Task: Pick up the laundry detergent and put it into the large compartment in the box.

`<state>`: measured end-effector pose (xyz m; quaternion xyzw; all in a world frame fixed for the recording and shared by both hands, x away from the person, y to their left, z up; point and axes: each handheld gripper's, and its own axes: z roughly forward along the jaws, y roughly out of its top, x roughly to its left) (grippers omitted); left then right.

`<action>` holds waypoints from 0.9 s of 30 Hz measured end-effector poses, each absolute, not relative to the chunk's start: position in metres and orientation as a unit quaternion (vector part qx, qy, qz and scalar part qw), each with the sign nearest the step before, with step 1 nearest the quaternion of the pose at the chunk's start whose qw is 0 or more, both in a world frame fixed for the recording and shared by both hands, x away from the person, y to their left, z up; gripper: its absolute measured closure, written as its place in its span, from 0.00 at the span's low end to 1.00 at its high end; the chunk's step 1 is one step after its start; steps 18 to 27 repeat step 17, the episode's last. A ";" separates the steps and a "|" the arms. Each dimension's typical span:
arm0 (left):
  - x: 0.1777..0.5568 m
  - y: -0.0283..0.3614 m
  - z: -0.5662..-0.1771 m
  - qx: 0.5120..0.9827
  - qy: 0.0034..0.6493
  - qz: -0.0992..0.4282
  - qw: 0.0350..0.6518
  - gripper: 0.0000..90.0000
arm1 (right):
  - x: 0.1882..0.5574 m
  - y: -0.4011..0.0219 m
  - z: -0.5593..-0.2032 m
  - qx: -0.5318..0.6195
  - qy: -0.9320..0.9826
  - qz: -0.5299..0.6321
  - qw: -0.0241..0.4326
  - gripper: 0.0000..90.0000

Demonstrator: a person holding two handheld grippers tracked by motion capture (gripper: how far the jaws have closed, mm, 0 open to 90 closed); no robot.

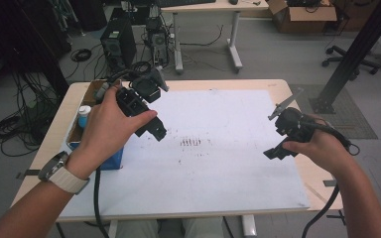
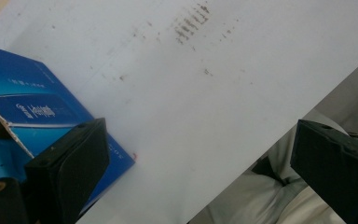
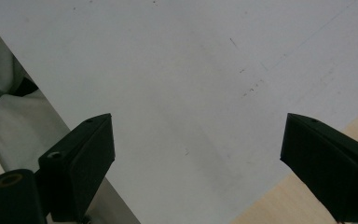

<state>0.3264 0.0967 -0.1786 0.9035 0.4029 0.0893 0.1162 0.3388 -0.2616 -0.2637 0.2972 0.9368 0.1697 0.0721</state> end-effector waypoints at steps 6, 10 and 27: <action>0.330 0.097 -0.182 0.904 0.403 0.086 0.114 0.06 | 0.340 -0.260 -0.265 0.296 0.937 0.169 0.071 0.11; 0.332 0.097 -0.182 0.903 0.404 0.086 0.114 0.06 | 0.341 -0.260 -0.265 0.296 0.937 0.168 0.071 0.11; 0.334 0.099 -0.182 0.903 0.406 0.084 0.114 0.06 | 0.341 -0.259 -0.263 0.294 0.938 0.171 0.074 0.11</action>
